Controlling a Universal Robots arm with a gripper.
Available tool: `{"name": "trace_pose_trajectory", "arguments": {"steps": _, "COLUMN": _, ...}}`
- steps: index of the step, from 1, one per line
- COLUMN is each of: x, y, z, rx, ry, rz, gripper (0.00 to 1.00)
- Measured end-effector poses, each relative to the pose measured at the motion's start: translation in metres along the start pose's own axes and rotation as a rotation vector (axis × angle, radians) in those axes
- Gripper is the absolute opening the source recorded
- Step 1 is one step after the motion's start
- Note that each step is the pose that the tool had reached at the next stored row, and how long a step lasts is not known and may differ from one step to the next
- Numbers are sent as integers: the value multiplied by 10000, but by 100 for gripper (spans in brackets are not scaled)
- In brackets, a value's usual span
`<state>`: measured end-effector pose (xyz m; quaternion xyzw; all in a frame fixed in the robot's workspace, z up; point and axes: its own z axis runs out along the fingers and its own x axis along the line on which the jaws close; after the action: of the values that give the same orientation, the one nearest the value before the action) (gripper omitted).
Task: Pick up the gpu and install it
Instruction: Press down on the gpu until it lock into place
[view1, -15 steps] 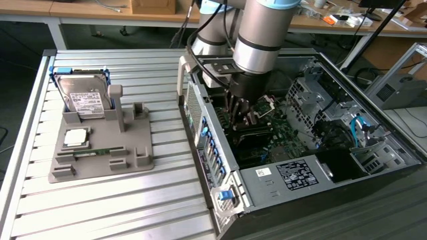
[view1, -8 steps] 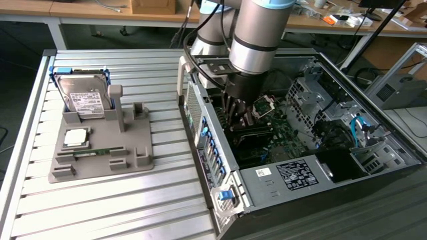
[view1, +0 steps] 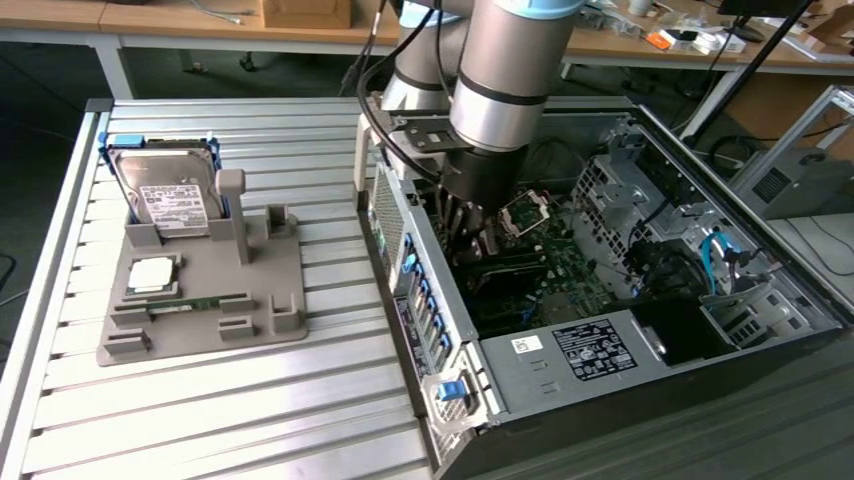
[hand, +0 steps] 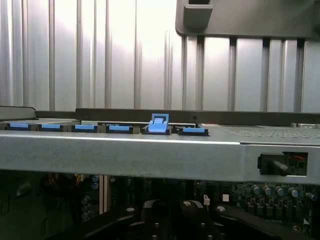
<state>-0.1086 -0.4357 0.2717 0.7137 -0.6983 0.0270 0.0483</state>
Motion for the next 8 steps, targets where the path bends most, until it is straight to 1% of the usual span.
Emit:
{"name": "trace_pose_trajectory", "arguments": {"steps": 4, "x": -9, "y": -16, "z": 22, "rx": 21, "ry": -24, "rz": 0, "gripper": 11}}
{"name": "trace_pose_trajectory", "arguments": {"steps": 8, "x": -10, "y": -17, "z": 24, "rx": 14, "ry": -16, "rz": 0, "gripper": 11}}
